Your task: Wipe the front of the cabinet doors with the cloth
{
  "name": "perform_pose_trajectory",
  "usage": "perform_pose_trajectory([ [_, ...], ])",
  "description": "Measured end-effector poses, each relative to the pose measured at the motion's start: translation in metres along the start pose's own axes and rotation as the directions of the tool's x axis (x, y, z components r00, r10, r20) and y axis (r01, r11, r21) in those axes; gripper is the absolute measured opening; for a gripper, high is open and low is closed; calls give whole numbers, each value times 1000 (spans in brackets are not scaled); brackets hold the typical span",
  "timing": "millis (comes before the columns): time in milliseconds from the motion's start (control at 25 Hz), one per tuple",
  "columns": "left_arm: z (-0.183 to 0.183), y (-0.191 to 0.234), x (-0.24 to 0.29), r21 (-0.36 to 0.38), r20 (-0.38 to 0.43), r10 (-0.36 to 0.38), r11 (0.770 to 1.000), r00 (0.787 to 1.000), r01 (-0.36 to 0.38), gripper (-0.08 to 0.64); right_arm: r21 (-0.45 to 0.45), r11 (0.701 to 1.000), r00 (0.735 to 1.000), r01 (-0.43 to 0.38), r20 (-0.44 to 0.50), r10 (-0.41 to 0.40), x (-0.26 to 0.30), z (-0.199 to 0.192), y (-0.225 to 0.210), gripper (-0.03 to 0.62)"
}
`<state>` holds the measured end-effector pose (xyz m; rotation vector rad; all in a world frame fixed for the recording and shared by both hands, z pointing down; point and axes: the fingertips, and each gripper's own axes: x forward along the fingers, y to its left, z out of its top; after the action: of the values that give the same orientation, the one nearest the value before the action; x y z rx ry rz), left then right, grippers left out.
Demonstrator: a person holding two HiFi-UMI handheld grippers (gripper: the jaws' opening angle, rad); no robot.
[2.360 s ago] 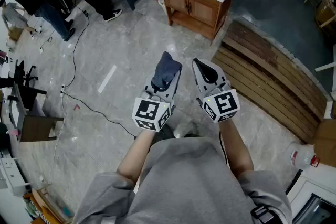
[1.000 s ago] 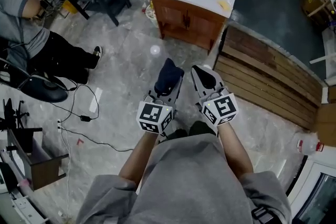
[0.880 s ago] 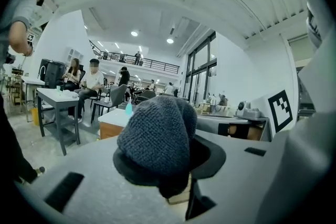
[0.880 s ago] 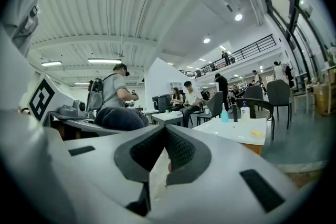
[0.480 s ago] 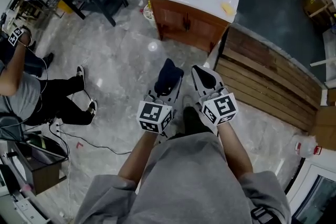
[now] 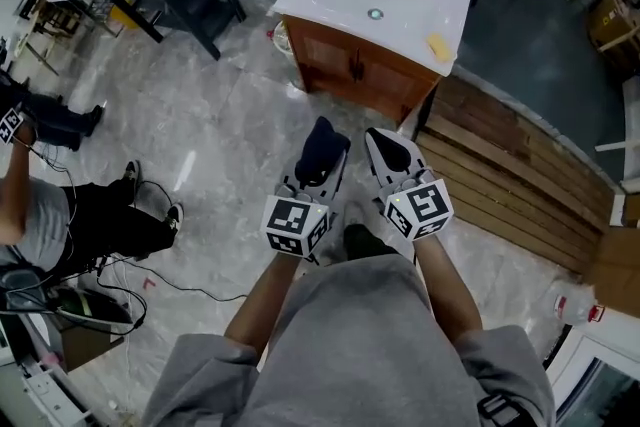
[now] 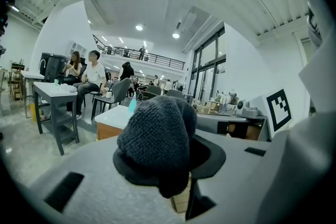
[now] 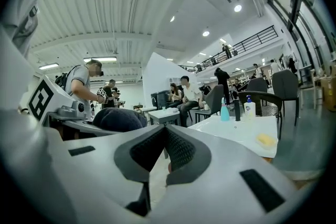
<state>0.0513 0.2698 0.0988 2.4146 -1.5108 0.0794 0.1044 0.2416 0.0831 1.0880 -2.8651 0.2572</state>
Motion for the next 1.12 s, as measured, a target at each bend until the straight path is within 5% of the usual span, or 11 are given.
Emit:
perform_pose_trajectory([
  [640,6,51,74,0,-48,88,996,995,-88,106,77,995,998,-60,-29,63,67,-6,-68,11],
  [1120,1,134,103,-14,-74,84,996,994,-85,106,135,991,998,6,-65,2,142,-25,-88,11],
])
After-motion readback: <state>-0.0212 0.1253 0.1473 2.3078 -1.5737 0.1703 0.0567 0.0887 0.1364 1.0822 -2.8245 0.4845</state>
